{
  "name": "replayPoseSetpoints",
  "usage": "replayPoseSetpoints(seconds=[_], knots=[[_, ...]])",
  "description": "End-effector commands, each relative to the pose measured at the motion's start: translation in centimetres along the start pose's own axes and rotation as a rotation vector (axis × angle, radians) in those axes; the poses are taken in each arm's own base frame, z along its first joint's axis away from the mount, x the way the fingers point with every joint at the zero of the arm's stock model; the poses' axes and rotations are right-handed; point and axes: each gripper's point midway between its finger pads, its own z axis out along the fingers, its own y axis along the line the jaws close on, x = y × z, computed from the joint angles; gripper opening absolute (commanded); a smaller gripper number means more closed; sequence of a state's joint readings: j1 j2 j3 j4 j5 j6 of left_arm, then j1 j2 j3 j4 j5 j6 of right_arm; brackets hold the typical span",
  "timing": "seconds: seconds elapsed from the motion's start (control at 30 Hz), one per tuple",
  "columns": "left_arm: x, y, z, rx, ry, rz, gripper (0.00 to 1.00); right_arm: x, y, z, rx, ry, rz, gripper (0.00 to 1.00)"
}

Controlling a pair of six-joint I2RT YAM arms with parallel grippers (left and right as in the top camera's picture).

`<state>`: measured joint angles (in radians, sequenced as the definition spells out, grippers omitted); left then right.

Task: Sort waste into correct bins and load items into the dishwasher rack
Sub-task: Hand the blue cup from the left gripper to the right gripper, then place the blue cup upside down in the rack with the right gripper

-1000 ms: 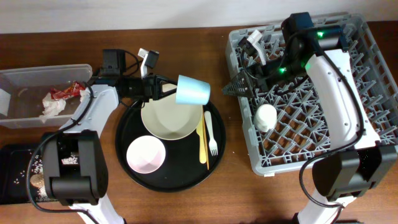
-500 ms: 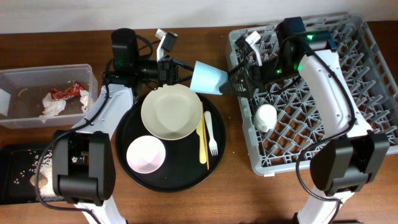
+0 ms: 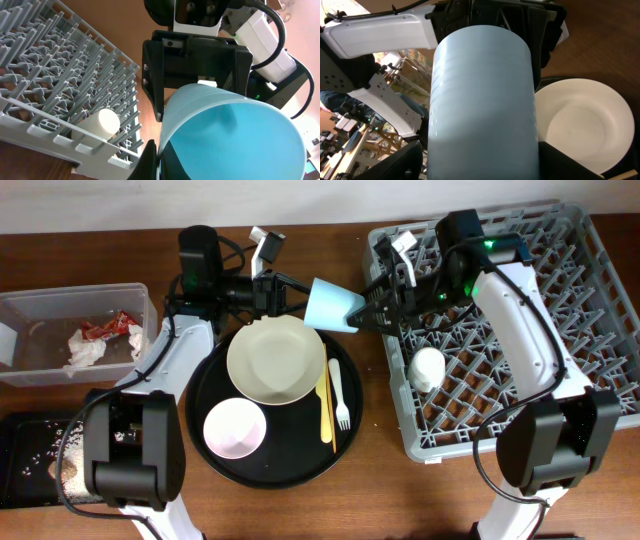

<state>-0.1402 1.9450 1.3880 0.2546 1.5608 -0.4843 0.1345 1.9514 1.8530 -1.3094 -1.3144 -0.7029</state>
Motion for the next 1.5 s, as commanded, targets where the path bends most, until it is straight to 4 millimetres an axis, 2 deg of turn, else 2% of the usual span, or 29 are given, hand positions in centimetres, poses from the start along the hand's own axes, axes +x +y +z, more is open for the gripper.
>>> replayPoseSetpoints(seconds=[0.0,0.1,0.13,0.2,0.23,0.3,0.33,0.4,0.47,0.5,0.6,0.63,0.67,0.73,0.77,0.8,0.83,0.9,0.97,1.03,1.07,1.1,1.13,1.17,1.2,1.23,1.27,1.33,1.47], knots=[[-0.3,0.0,0.0,-0.003,-0.001,0.006,0.01,-0.2,0.7,0.7,-0.041,-0.012,-0.004,0.71],[-0.3,0.0,0.0,-0.003,-0.001,0.007,0.00,-0.3,1.0,1.4,-0.053,-0.003,-0.027,0.70],[-0.3,0.0,0.0,-0.003,-0.001,0.007,0.01,-0.3,1.1,1.7,-0.057,0.000,-0.038,0.61],[-0.3,0.0,0.0,-0.003,-0.001,0.006,0.02,-0.1,0.8,1.6,-0.043,0.010,-0.029,0.52],[-0.3,0.0,0.0,-0.003,-0.002,0.007,0.08,0.4,0.3,1.6,-0.011,0.037,-0.017,0.52],[-0.4,0.0,-0.2,-0.007,-0.005,0.011,0.11,1.0,-0.2,1.5,0.023,0.070,-0.003,0.52],[-0.5,0.1,-0.4,-0.011,-0.009,0.011,0.13,1.0,-0.2,1.5,0.024,0.069,-0.005,0.52],[-1.2,0.9,-2.3,-0.059,-0.050,-0.013,0.15,0.7,-0.4,0.4,0.039,0.047,0.017,0.47],[-2.0,2.0,-5.9,-0.131,-0.118,-0.043,0.16,0.5,-0.6,-2.2,0.091,0.014,0.062,0.44],[-2.1,3.0,-8.6,-0.187,-0.171,-0.100,0.15,0.8,-1.4,-4.8,0.191,0.007,0.158,0.41],[-0.7,6.2,-12.9,-0.353,-0.279,-0.310,0.15,3.0,-2.8,-9.9,0.471,0.052,0.353,0.42],[0.6,7.6,-13.6,-0.433,-0.293,-0.384,0.15,3.8,-3.2,-11.9,0.588,0.054,0.428,0.41],[3.4,10.1,-14.7,-0.603,-0.280,-0.503,0.16,4.7,-3.5,-14.2,0.729,0.054,0.521,0.41],[8.1,12.6,-17.0,-0.868,-0.235,-0.696,0.17,6.5,-3.1,-17.7,0.941,0.046,0.657,0.41],[9.1,13.0,-17.6,-0.927,-0.221,-0.732,0.18,8.4,-2.6,-20.8,1.119,0.064,0.745,0.41],[9.7,13.2,-18.1,-0.969,-0.212,-0.753,0.20,9.0,-2.3,-21.8,1.169,0.070,0.776,0.40],[9.8,13.2,-18.1,-0.969,-0.211,-0.756,0.23,10.9,-1.6,-23.8,1.254,0.101,0.852,0.40],[9.8,13.2,-18.1,-0.969,-0.210,-0.755,0.32,14.0,-0.3,-26.5,1.363,0.148,1.005,0.34],[9.5,13.1,-18.0,-0.969,-0.212,-0.742,0.28,14.7,0.3,-26.4,1.359,0.175,1.037,0.32],[6.9,12.1,-18.9,-1.116,-0.216,-0.658,0.28,15.2,0.9,-26.1,1.344,0.206,1.065,0.32],[5.6,11.0,-19.6,-1.210,-0.226,-0.623,0.28,15.4,1.1,-25.9,1.337,0.214,1.073,0.32],[3.6,8.9,-20.2,-1.338,-0.233,-0.555,0.28,15.3,1.1,-25.8,1.330,0.205,1.080,0.31],[2.5,7.5,-20.2,-1.413,-0.233,-0.506,0.29,15.3,1.1,-25.8,1.331,0.197,1.090,0.29],[1.9,6.3,-20.1,-1.479,-0.228,-0.465,0.29,15.1,1.0,-25.4,1.317,0.191,1.089,0.26],[1.7,4.7,-19.8,-1.620,-0.199,-0.397,0.32,15.0,0.9,-24.5,1.299,0.213,1.075,0.25],[2.2,4.4,-19.4,-1.737,-0.151,-0.350,0.44,15.4,0.8,-23.7,1.291,0.254,1.070,0.25],[2.5,4.7,-18.4,-1.738,-0.123,-0.338,0.59,16.1,0.7,-23.0,1.271,0.278,1.093,0.25],[2.6,4.8,-17.5,-1.727,-0.108,-0.329,1.00,17.1,0.1,-22.1,1.246,0.325,1.128,0.25],[2.6,4.8,-17.5,-1.726,-0.107,-0.328,1.00,16.9,-0.7,-20.4,1.248,0.397,1.078,0.25]])
